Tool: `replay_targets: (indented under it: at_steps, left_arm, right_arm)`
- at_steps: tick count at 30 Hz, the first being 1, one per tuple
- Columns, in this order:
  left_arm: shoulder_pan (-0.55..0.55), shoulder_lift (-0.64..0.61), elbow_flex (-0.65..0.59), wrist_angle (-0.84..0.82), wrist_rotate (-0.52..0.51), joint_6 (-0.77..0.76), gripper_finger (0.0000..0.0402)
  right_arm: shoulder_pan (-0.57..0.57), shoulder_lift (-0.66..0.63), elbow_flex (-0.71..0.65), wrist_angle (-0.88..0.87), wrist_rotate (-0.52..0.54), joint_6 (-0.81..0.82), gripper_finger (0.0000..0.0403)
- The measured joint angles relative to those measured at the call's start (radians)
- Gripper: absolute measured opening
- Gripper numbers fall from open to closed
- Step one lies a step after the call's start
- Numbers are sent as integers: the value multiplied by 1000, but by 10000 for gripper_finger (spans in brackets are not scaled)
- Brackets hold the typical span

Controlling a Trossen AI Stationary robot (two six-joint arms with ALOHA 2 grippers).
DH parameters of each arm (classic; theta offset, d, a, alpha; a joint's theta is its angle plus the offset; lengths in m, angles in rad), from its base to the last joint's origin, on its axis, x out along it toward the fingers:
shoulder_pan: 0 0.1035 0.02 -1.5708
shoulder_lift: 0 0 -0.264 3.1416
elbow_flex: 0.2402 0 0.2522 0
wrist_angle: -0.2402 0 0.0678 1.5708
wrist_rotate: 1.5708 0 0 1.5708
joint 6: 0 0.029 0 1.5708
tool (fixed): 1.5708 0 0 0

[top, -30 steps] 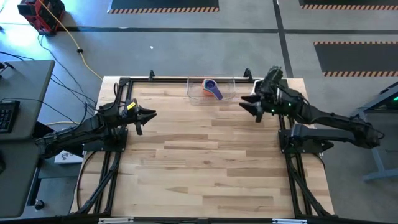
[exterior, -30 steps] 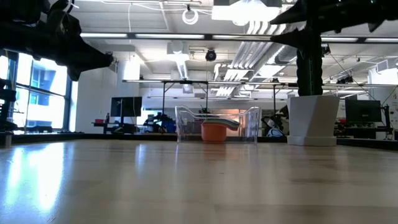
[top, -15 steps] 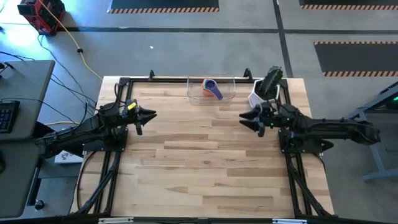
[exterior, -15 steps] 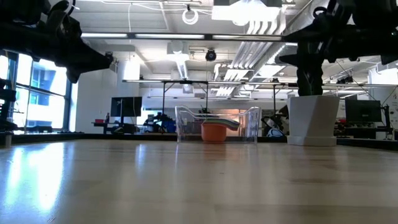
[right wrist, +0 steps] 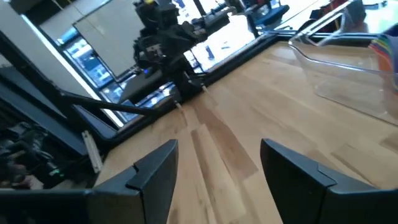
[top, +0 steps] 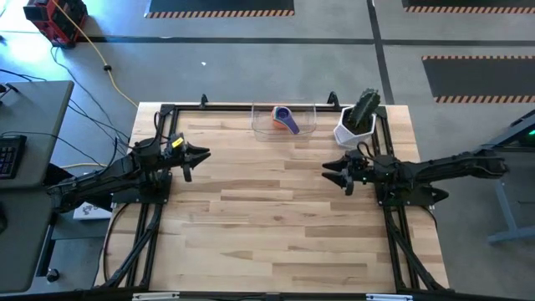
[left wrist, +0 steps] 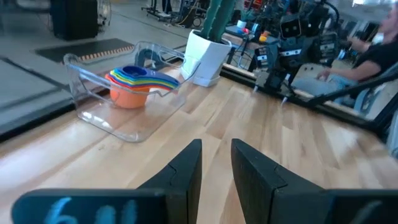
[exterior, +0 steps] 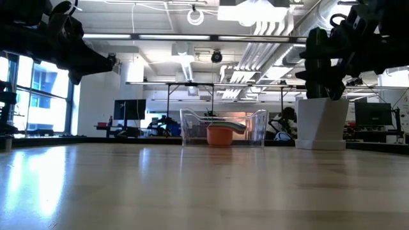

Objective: Nest measuring cups in basket
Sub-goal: Return to Home Position

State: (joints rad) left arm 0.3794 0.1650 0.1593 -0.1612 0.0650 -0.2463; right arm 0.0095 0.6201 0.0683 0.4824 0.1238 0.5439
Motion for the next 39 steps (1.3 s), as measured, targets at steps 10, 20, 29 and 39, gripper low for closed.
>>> replay_targets:
  at_steps: [10, 20, 29, 39]
  left_arm:
    - [0, 0, 0, -6, 1, 126, 78]
    - [0, 0, 0, -98, -6, 119, 78]
    - [-1, 0, 0, -125, -6, 130, 78]
    - [-1, -2, -5, -35, 17, 214, 78]
  right_arm:
    - [50, 0, -45, 18, -23, -2, 218]
    - [66, 0, -59, -9, -28, -47, 218]
    - [63, 0, -59, -67, -43, -36, 218]
    - [64, 0, -59, -102, -70, -29, 218]
